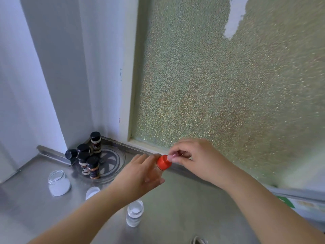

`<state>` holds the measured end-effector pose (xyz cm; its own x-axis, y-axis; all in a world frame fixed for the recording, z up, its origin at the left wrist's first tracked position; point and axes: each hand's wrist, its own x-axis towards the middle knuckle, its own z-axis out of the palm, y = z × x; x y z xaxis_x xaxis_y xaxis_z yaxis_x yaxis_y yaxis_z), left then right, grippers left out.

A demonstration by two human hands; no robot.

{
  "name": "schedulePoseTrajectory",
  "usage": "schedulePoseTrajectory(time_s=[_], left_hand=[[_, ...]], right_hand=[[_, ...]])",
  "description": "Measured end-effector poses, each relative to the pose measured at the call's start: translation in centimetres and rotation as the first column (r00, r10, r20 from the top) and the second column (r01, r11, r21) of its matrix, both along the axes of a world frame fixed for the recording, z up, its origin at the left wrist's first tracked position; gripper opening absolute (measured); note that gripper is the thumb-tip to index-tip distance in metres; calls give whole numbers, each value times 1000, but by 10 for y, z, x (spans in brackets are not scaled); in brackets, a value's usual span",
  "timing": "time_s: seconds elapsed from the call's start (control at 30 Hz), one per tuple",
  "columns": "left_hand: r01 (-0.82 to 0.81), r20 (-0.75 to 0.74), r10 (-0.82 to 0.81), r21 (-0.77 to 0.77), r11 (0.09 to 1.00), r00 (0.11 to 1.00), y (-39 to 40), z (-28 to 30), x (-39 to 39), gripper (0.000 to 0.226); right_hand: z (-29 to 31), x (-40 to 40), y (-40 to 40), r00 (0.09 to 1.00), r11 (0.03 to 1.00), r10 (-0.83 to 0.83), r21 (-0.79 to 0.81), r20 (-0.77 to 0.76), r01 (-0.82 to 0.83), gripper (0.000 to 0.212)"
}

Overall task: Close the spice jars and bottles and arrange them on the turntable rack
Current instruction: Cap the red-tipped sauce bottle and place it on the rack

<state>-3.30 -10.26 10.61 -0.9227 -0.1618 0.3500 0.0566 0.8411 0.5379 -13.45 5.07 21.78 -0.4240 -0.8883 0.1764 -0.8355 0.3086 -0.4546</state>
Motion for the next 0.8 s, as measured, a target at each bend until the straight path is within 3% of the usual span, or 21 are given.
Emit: schedulePoseTrajectory(time_s=[0.17,0.3,0.37,0.43,0.53,0.67,0.8], left_hand=[[-35,-23,34,-29,999,999,17,13,8,60],[-58,-45,53,-120,991,998,29,16,12,59],[-77,-57,70,-130,988,996,31,18,14,61],[-96,-75,86,-145,985,993,33,22,15,60],[-98,-111,77,-198,975,991,36,26,15,58],[-85,-71,75,-147,986,995,37,26,19,58],[-76,-67,68,-126,989,995,34,28,20,59]], right_hand=[[6,8,12,998,998,-62,12,-23,62,7],[11,13,22,988,986,-72,142,-134,91,28],[14,12,27,995,985,-55,158,-79,67,21],[17,13,32,999,990,-21,139,-27,24,32],[17,17,33,995,991,21,134,-99,-7,22],[16,22,32,983,983,44,184,-179,-11,22],[19,23,34,991,995,37,96,-132,-24,17]])
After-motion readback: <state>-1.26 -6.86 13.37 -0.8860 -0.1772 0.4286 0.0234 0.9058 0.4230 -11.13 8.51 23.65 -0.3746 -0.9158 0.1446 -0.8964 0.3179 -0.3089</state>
